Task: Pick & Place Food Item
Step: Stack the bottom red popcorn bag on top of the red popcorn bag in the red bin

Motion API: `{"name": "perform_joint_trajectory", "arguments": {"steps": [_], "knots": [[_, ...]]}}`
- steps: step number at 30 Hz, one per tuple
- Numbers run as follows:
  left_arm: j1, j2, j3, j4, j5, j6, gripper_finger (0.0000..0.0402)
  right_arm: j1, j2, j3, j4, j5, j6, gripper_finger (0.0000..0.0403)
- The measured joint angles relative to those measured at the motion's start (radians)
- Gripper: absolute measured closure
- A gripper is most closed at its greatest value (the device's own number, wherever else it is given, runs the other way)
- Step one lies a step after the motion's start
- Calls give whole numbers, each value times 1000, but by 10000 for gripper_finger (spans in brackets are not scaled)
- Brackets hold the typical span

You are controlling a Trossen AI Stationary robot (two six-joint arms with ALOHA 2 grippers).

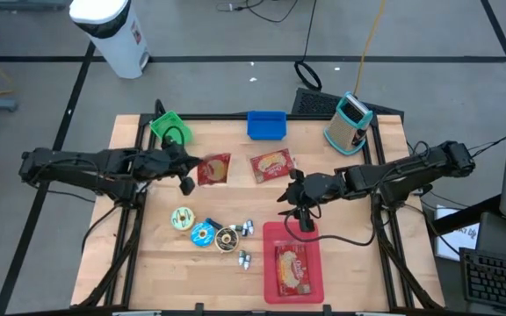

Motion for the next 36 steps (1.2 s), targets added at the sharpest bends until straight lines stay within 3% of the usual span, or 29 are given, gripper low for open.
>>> {"name": "perform_joint_trajectory", "arguments": {"steps": [6, 11, 24, 30, 36], "knots": [[-44, 1, 0, 3, -2, 42, 400, -14, 0, 0, 16, 0, 0, 232], [-81, 2, 0, 36, -5, 84, 400, -20, 0, -56, 155, -3, -31, 232], [-139, 2, 0, 99, -24, 129, 400, -74, 0, -295, 734, -3, -56, 232], [-160, 2, 1, 149, -24, 156, 400, -110, 0, -301, 757, 2, -19, 232], [-173, 3, 1, 171, -24, 175, 400, -113, 0, -301, 770, 150, -44, 222]]}}
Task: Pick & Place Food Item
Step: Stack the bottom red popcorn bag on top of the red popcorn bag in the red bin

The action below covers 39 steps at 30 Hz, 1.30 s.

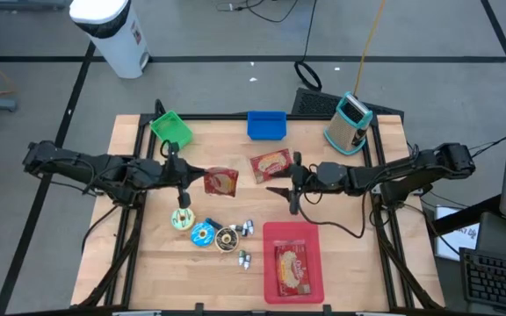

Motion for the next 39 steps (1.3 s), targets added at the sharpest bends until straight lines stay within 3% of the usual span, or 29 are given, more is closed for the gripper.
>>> {"name": "perform_joint_trajectory", "arguments": {"steps": [9, 16, 24, 32, 39], "knots": [[0, 27, 0, 11, 4, 4, 400, -13, 0, 0, 115, -4, 7, 164], [1, 89, 1, 26, 7, 11, 400, -48, 0, 0, 125, -80, 74, 170], [1, 132, 1, 80, 8, 49, 397, -52, 31, 9, 150, -75, 65, 173], [1, 132, 1, 83, 8, 38, 396, -53, 172, 165, 41, -99, 38, 144], [1, 132, 1, 82, 11, 28, 397, -72, 248, 379, -178, -181, -10, 141]]}}
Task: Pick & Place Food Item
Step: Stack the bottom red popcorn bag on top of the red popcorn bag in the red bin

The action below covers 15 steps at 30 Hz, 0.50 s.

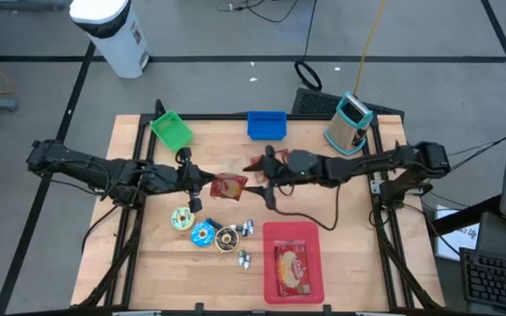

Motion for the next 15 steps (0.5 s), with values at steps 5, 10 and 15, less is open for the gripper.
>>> {"name": "perform_joint_trajectory", "arguments": {"steps": [5, 10, 15], "knots": [[0, 0, 0, 0, 22, 1, 397, -17, 56, 148, -144, -63, -7, 146], [0, 0, 0, 0, 23, 1, 398, -20, 143, 290, -317, -91, -36, 147], [0, 0, 0, -1, 23, 2, 399, -20, 211, 384, -428, -83, -49, 148]]}}
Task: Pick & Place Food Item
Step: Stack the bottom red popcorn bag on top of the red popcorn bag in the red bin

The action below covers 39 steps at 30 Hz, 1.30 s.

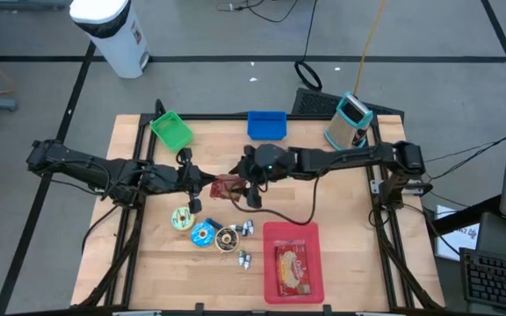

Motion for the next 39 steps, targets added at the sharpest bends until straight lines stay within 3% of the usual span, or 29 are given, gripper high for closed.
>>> {"name": "perform_joint_trajectory", "arguments": {"steps": [6, 19, 32, 39], "knots": [[0, 0, 0, -11, 0, -5, 399, 0, 16, 18, -53, 1, 0, 170], [0, 0, 0, -14, 0, -16, 399, 0, -7, 20, -112, 2, 20, 273], [0, 0, 0, -12, 1, -27, 399, 0, -39, 18, -130, 2, 27, 340], [0, 0, 0, -10, 4, -57, 378, 2, -38, 18, -169, 2, -7, 397]]}}
